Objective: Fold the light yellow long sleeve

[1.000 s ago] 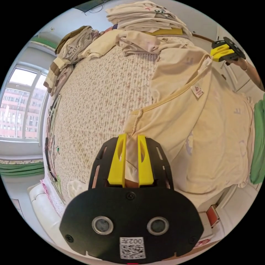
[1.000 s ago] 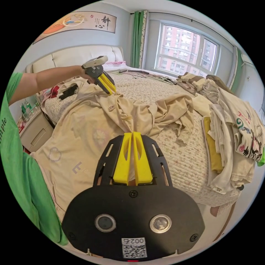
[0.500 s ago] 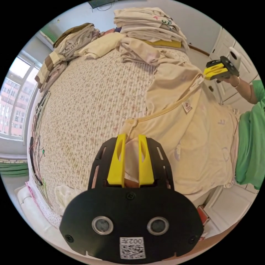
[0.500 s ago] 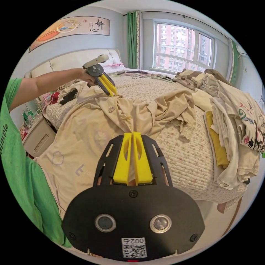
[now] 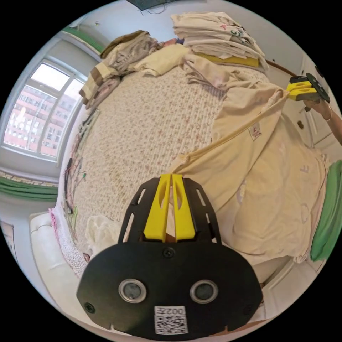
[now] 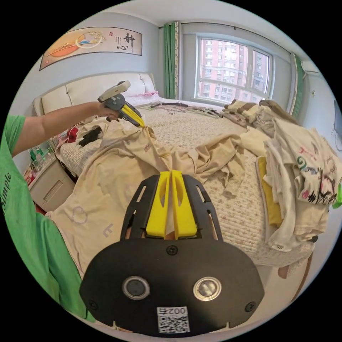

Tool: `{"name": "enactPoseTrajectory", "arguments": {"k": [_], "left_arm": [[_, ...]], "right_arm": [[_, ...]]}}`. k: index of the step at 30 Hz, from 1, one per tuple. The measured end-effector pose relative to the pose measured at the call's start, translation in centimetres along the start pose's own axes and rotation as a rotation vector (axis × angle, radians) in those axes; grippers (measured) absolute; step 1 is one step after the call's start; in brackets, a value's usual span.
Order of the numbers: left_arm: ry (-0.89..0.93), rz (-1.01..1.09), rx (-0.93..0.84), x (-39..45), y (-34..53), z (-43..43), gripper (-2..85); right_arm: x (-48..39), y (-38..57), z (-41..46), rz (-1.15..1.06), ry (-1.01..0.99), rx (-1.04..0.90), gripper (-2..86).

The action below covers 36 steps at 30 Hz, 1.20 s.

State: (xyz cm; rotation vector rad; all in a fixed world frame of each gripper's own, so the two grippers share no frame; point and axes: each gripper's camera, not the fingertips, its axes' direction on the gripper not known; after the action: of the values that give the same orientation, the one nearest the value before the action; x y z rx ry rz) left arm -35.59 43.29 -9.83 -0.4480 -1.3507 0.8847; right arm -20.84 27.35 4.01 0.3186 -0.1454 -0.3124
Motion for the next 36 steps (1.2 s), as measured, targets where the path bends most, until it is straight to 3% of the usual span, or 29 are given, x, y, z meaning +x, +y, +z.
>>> {"name": "enactPoseTrajectory", "arguments": {"k": [8, 13, 18, 23, 28, 36], "left_arm": [[-0.325, -0.193, 0.296, 1.8, 8.3, -18.3, -1.0], [-0.301, -0.133, 0.371, 8.9, 15.6, -23.5, -1.0], [-0.203, -0.096, 0.267, 19.4, 20.7, -17.9, -1.0], [-0.135, -0.344, 0.180, 27.3, 23.9, -9.3, -1.0], [-0.109, -0.497, 0.193, 28.7, 25.2, -6.8, -1.0], [-0.110, -0.427, 0.139, 28.9, 24.9, -5.8, -0.8]], "right_arm": [[-2.9, -7.6, -10.0, -0.099, 0.134, 0.235, -0.9], [-5.0, -6.5, -12.4, -0.169, 0.105, 0.201, -0.9], [-6.7, -0.2, -8.1, -0.204, 0.001, -0.006, -0.9], [-8.1, 4.9, -3.0, -0.209, -0.023, -0.127, -0.9], [-8.5, 6.4, -0.7, -0.181, -0.007, -0.129, -0.9], [-7.7, 5.6, 0.2, -0.158, 0.008, -0.100, -0.9]]}}
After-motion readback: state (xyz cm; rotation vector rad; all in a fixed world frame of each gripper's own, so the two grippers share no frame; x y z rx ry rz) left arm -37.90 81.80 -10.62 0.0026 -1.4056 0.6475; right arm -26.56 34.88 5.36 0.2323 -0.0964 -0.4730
